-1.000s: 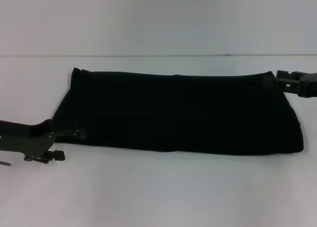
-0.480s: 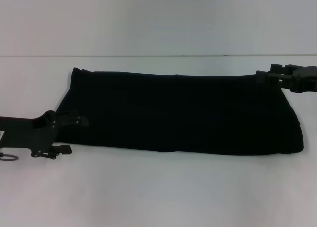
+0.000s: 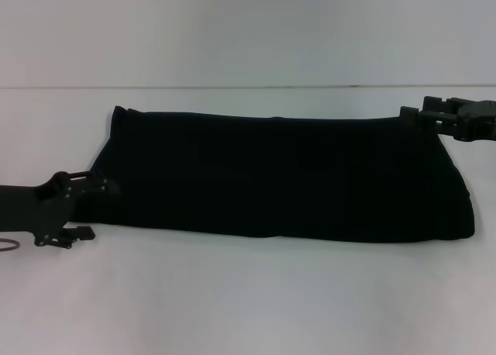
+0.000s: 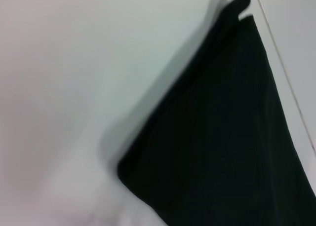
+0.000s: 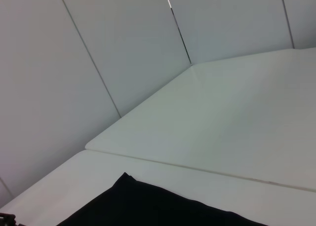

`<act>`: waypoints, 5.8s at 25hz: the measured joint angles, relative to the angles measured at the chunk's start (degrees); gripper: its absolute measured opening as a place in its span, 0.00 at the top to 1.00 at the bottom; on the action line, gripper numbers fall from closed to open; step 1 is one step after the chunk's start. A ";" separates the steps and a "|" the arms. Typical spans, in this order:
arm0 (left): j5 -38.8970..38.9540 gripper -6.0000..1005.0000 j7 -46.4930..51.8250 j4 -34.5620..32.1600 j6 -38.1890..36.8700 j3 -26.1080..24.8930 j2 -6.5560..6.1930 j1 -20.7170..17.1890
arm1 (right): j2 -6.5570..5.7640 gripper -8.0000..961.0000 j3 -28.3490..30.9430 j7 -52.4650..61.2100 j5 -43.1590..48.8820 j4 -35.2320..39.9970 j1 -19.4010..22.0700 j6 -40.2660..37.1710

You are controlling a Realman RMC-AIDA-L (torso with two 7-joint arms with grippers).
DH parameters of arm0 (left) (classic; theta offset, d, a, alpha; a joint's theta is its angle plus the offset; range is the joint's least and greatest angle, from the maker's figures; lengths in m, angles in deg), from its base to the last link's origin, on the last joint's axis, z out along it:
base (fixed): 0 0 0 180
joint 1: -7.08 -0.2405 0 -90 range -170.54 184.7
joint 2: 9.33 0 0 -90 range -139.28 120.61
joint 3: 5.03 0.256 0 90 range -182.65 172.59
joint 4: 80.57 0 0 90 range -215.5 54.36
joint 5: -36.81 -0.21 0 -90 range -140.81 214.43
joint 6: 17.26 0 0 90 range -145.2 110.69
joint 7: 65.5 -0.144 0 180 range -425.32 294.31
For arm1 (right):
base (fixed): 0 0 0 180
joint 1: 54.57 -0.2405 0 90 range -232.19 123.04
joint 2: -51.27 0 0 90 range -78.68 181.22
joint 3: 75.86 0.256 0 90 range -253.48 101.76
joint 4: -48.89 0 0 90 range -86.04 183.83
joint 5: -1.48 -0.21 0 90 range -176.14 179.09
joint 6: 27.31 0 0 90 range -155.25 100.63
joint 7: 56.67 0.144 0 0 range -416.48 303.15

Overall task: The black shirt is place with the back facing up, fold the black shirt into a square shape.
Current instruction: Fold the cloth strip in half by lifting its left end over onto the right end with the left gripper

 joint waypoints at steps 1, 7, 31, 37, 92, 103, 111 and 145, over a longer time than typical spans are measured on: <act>0.00 0.05 0.02 0.00 0.39 -0.15 0.00 -0.07 | 0.03 0.16 0.03 0.00 -0.01 0.01 0.00 0.01; -0.10 0.05 0.13 0.06 1.66 -0.50 0.05 -0.23 | 0.11 0.16 0.18 0.00 -0.02 0.01 -0.02 -0.01; -0.04 0.06 5.92 2.11 3.84 -2.70 0.44 -0.57 | 0.74 0.16 0.06 -0.66 -1.99 0.09 0.41 -0.29; -0.06 0.06 5.91 2.12 4.41 -3.59 0.17 -0.37 | 0.73 0.16 0.29 -0.68 -2.16 0.25 0.39 -0.45; -0.08 0.06 4.92 3.18 9.15 -3.54 0.46 -1.03 | 0.82 0.16 -0.18 -1.09 -2.12 0.01 0.30 0.06; -0.01 0.06 4.83 3.17 10.14 -3.44 0.37 -0.69 | 0.82 0.16 -0.18 -1.14 -2.12 0.01 0.31 0.05; 0.02 0.06 4.83 3.32 10.98 -3.07 0.37 -0.47 | 0.82 0.16 -0.18 -1.14 -2.12 0.01 0.29 0.04; 0.74 0.06 2.22 4.58 13.86 -3.39 -0.08 0.57 | 0.81 0.16 -0.08 -1.14 -2.12 0.19 -0.07 0.04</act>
